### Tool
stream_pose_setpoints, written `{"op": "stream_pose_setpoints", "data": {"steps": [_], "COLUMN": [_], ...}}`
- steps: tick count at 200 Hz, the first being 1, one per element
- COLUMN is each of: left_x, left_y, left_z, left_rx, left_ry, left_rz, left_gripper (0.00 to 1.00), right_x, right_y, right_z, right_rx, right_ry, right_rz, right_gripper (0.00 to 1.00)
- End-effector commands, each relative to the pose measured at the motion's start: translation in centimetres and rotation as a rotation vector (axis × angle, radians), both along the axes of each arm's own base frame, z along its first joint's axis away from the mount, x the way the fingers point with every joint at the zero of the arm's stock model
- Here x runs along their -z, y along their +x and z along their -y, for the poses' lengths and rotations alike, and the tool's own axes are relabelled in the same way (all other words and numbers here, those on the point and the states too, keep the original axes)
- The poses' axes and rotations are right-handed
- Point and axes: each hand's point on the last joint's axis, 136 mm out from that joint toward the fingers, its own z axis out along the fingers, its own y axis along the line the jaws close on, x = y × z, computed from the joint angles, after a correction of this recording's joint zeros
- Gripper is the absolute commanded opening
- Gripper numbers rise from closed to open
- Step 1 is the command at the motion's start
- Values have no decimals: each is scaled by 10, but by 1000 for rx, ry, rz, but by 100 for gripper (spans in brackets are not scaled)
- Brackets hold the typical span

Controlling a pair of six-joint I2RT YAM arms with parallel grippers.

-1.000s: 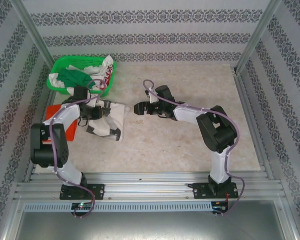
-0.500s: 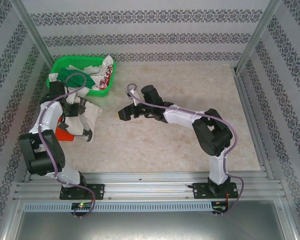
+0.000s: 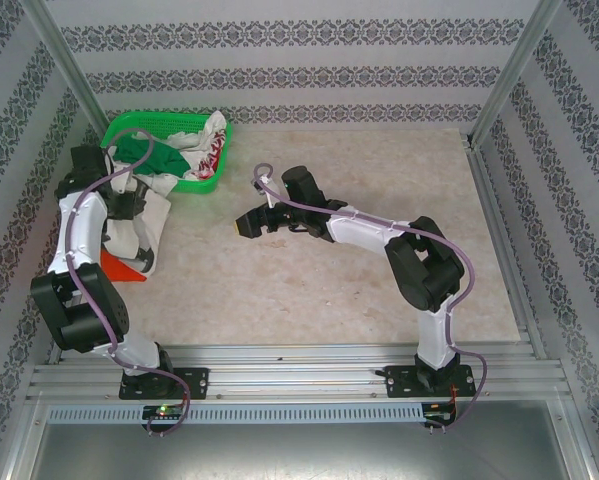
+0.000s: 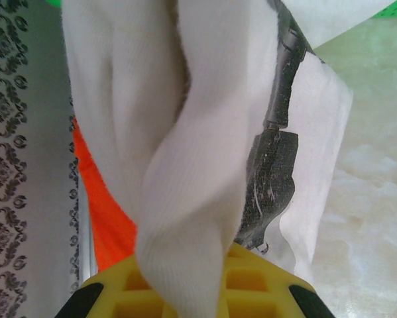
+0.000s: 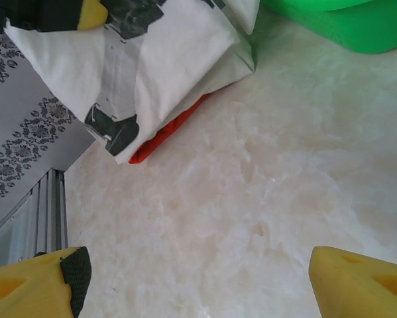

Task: Fold and stack the t-shirts

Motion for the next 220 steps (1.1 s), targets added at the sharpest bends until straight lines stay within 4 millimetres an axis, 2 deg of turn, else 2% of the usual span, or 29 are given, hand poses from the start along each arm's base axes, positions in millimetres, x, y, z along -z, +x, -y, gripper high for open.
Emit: {"op": "stream_pose_setpoints", "data": {"steps": [1,19,66,116,158,180,220], "left_x": [-20,-18,3,44,68,72,63], "left_y": [-5,-5,-5,-4,-6,-10,-13], "left_z": [-5,-12,-28,-42,-53,-63,-77], "left_rx": [21,11,-38,-85,-136,-164,-237], "left_ry": [42,61,88,104,126,171,237], "left_rz": [10,-4,-52,-129,-163,-182,-155], "left_gripper": [0,0,0,0,0,0,1], "right_x": [1,3,9,9,12,14,16], "right_y": [7,7,9,13,15,15,18], "right_z": [-2,-1,-1,2,2,2,2], "right_rx": [10,14,18,23,27,29,37], "right_ry": [-2,-4,-2,-3,-7,-8,-6], "right_rz": [15,12,-11,-20,-32,-43,-53], "right_gripper": [85,86,85,85,85,85,84]}}
